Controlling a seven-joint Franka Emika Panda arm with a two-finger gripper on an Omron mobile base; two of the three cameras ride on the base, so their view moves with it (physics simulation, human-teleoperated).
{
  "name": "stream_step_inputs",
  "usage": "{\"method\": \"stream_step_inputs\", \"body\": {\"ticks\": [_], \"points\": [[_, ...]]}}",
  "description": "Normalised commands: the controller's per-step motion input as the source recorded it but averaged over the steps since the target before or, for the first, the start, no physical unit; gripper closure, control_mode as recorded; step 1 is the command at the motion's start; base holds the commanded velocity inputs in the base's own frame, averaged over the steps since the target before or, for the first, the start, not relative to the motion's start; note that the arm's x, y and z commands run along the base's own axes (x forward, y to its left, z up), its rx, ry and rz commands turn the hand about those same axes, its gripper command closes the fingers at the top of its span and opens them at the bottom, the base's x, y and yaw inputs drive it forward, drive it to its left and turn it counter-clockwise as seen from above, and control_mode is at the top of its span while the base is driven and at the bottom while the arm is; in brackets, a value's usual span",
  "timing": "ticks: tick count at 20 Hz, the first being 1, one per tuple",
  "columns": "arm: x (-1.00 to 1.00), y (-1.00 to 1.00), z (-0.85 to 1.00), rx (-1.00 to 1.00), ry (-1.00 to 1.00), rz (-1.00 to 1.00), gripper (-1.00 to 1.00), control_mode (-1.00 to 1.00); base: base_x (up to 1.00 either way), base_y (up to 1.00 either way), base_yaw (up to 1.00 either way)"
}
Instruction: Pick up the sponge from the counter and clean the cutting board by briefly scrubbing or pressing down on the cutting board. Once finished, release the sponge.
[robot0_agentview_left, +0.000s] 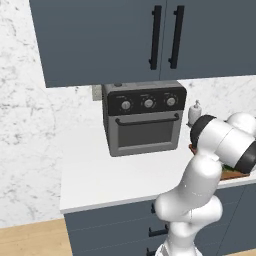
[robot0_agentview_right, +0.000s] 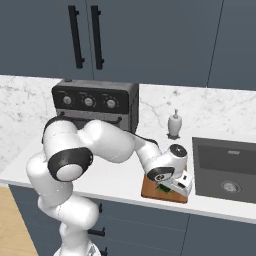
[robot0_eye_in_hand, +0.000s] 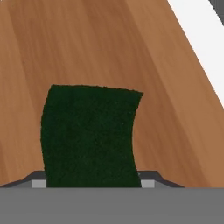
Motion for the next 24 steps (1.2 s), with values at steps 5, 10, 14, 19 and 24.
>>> {"method": "stream_step_inputs", "body": {"ticks": [5,10,14,19,24], "points": [[0.10,0.00,-0.10,-0.04,-0.02,0.00,1.00,-1.00,0.00,0.00,0.00],[0.62,0.00,0.00,0.00,-0.08,0.00,1.00,-1.00,0.00,0.00,0.00],[0.62,0.00,0.00,0.00,-0.09,0.00,1.00,-1.00,0.00,0.00,0.00],[0.54,0.00,0.00,0.00,-0.06,0.00,1.00,-1.00,0.00,0.00,0.00],[-0.19,0.00,-0.02,0.00,-0.02,0.00,1.00,-1.00,0.00,0.00,0.00]]}}
